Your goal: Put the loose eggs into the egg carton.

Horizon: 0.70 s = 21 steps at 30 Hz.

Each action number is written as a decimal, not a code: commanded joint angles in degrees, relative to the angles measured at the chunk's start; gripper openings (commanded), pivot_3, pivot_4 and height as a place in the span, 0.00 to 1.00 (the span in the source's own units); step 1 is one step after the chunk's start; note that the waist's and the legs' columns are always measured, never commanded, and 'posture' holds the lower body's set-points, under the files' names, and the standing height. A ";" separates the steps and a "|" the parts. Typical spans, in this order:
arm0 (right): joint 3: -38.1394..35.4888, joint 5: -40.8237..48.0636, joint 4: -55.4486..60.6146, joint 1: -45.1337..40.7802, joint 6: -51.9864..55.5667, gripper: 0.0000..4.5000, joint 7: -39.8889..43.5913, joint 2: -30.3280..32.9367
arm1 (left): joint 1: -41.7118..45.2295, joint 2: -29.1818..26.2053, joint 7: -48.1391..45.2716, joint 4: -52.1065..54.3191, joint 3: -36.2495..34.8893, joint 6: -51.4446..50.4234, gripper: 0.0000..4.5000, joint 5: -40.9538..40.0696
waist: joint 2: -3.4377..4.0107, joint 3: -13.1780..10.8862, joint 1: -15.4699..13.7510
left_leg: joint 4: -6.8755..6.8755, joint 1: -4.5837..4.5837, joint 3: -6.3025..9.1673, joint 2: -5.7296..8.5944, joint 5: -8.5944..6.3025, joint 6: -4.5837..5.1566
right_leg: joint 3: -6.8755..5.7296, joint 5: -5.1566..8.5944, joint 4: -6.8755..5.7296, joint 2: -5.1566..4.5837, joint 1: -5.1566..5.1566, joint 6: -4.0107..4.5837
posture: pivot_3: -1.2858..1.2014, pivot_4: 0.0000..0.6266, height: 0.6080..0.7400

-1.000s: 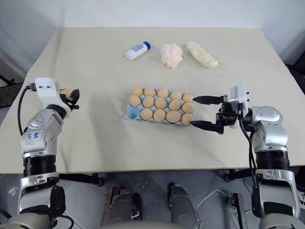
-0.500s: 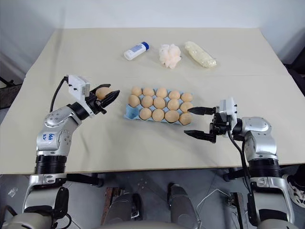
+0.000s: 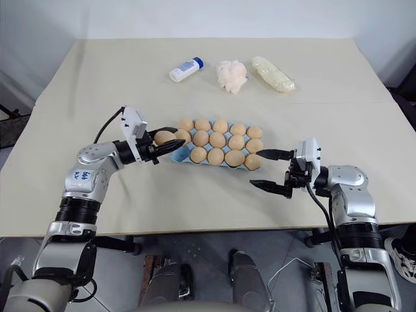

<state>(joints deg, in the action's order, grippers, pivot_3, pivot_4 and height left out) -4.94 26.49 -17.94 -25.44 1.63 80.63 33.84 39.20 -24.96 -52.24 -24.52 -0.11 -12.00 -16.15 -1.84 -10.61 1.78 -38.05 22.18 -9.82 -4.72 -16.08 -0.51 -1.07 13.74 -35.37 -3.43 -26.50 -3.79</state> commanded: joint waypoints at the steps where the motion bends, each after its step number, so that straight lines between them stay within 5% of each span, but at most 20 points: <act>1: -1.31 0.75 2.52 0.42 0.06 1.00 -0.74 0.96 | 2.47 0.08 -0.96 -2.94 0.70 2.91 0.60 1.76 | 0.00 0.00 0.00 | 0.00 0.00 0.00 0.00 0.00 0.00 | 0.00 0.00 0.00 0.00 0.00 0.00 | 0.52 0.24 1.00; 7: -1.52 0.92 3.46 1.13 0.43 1.00 -1.51 1.22 | 4.25 1.37 -0.56 -5.16 0.11 4.81 0.98 1.41 | 0.00 0.00 -0.14 | -0.01 0.01 0.01 0.01 0.00 0.01 | -0.01 0.00 0.01 -0.02 0.01 0.00 | 0.52 0.24 1.00; 17: -2.17 1.37 4.33 0.57 1.41 1.00 -1.78 2.72 | 5.14 -0.62 -1.53 -0.63 -1.63 1.11 0.99 -0.59 | 0.00 0.00 0.01 | -0.01 0.02 0.01 0.01 -0.01 0.03 | 0.00 0.00 0.00 0.00 0.00 0.00 | 0.52 0.24 1.00; 21: -2.70 1.76 4.51 0.00 1.91 1.00 -1.38 3.97 | 2.73 -2.32 -3.96 4.75 -5.57 -6.17 0.99 -7.17 | 0.00 -0.01 0.07 | 0.01 0.02 0.01 -0.02 -0.01 0.03 | -0.01 0.00 0.00 0.01 -0.01 0.00 | 0.52 0.24 1.00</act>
<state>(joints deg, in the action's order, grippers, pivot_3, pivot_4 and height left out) -5.37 26.78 -15.65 -24.49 3.57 79.07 36.38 42.53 -26.27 -54.80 -22.93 -3.66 -15.69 -20.02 -1.84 -10.62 1.85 -38.04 22.19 -9.81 -4.73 -16.09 -0.48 -1.07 13.75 -35.37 -3.41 -26.50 -3.78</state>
